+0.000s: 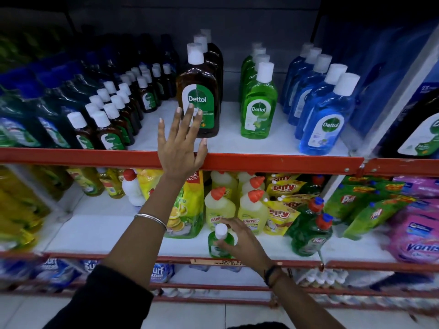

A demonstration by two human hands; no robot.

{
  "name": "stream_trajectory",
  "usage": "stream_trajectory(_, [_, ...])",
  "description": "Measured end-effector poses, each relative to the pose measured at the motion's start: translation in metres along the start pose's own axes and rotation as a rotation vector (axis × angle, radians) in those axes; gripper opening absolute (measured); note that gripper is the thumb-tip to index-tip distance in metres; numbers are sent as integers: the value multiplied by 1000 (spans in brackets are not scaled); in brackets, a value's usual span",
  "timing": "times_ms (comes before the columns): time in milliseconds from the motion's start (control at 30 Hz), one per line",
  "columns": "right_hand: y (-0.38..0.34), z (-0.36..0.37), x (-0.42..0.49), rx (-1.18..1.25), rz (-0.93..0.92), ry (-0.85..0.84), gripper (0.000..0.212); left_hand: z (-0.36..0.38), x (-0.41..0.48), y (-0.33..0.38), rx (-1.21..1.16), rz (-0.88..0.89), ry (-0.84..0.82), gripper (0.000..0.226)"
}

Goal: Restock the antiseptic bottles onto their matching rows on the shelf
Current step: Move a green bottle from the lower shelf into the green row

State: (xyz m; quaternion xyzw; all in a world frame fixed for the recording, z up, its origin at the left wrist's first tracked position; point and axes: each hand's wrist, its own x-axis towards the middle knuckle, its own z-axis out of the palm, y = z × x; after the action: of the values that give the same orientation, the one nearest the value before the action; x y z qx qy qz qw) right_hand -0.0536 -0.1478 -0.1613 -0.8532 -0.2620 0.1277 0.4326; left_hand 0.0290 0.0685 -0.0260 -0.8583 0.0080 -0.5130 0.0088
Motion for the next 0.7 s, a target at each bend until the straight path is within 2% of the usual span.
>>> stream_trajectory(100, [4,3,7,-3,8,32,38,0,-1,-1,-2,1,-8,56])
stream_trajectory(233, [-2,-11,5,115,31,74,34,1,-1,-1,-16,5,-7,56])
stream_trajectory(367, [-36,-46,1,230,-18,225,32,1,-1,-1,-16,6,-11,56])
stream_trajectory(700, [-152,-172,6,375,-386,591,36,-1,-1,-2,-39,12,-14,56])
